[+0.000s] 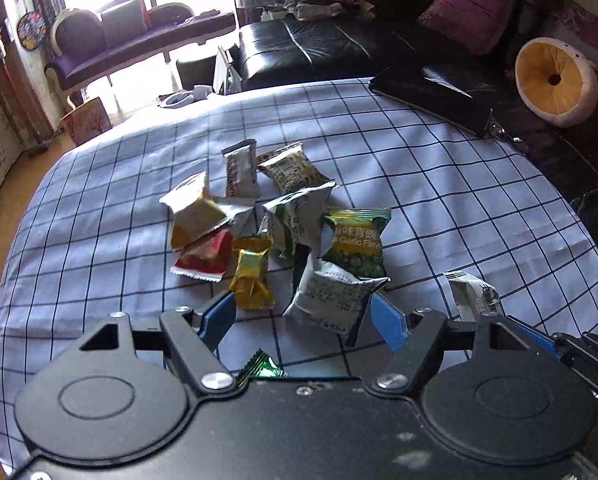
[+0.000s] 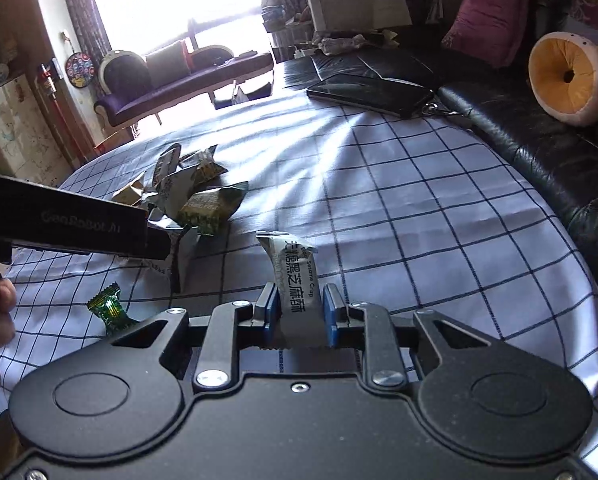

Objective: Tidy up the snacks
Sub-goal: 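Grasp the white square snack packet with the left tool while the right tool holds its packet, then carry both packets over the gold tray while the right tool opens, dropping its packet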

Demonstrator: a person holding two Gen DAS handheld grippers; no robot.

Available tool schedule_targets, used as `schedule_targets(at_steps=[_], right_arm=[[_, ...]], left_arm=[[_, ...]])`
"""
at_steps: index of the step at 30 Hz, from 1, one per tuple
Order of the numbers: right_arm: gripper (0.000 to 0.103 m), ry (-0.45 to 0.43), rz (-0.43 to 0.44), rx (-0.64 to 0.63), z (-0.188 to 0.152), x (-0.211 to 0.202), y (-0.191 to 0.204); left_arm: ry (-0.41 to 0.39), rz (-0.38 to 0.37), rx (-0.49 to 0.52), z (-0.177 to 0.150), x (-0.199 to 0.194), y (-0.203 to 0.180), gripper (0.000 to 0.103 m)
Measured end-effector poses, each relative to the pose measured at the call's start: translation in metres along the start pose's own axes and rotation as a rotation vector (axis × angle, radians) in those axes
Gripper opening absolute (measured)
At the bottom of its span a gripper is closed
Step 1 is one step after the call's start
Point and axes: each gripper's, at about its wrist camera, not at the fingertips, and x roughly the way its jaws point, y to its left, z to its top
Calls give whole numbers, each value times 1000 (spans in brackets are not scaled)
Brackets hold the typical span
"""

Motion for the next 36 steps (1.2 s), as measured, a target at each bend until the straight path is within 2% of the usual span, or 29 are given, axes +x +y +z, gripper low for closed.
schedule_targets(at_steps=[3, 9, 11, 13, 17, 26, 30, 36], right_arm=[[33, -7, 4, 13, 5, -2, -3], [33, -3, 6, 20, 5, -4, -4], [33, 0, 5, 20, 5, -4, -4], [33, 9, 8, 24, 5, -3, -4], [33, 16, 8, 31, 7, -3, -4], [33, 18, 24, 40, 14, -17, -1], [33, 33, 50, 34, 15, -26, 4], [33, 102, 120, 18, 9, -40, 9]], left_arm=[[-10, 15, 52, 3, 10, -9, 78], [20, 10, 79, 4, 30, -17, 76], [22, 18, 82, 5, 35, -19, 69], [41, -9, 83, 5, 40, -18, 52], [36, -32, 58, 4, 36, -14, 49], [12, -81, -23, 2, -24, 11, 49], [56, -117, -76, -7, -55, 27, 49], [138, -139, -124, -39, -88, 44, 49]])
